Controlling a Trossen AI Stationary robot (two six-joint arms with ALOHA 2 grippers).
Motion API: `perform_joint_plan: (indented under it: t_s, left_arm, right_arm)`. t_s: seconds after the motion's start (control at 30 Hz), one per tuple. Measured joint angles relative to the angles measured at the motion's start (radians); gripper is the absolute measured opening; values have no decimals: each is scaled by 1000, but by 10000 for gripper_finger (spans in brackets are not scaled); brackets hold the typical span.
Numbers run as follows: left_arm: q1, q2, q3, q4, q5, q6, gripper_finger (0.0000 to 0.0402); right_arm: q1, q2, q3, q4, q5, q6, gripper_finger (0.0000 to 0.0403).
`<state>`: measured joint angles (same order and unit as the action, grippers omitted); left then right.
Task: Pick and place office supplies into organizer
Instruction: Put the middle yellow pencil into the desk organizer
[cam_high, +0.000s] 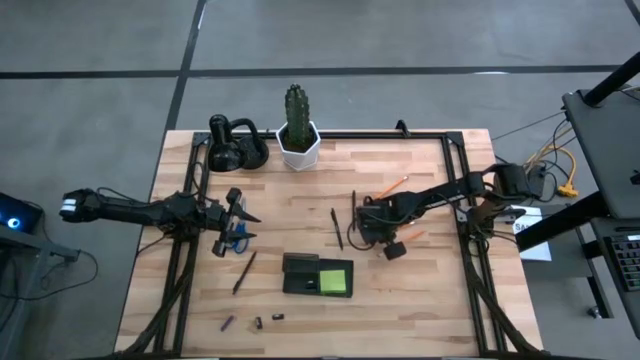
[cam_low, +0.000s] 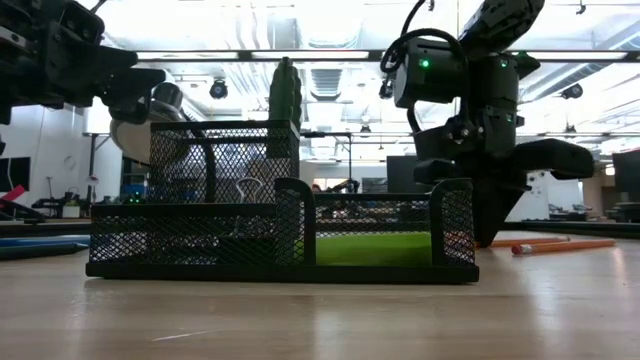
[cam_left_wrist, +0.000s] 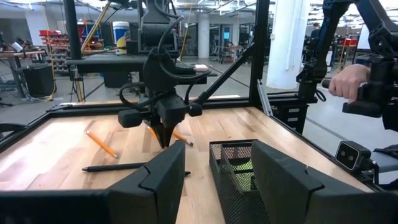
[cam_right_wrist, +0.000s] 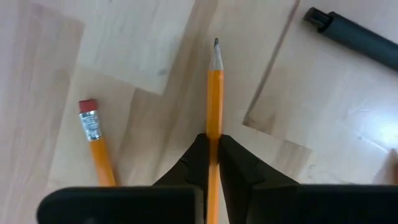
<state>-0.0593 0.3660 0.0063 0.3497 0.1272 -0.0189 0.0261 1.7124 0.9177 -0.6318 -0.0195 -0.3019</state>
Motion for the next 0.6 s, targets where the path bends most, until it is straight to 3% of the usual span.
perform_joint_plan:
  t_s: [0.4,0.6]
  left_arm:
    - [0,0,0,0,0,0,170]
    - [0,0,0,1,0,0,169]
  right_arm:
    - [-2,-60,108,9,41,9,12]
    - [3,-123,143,102,78,156,11]
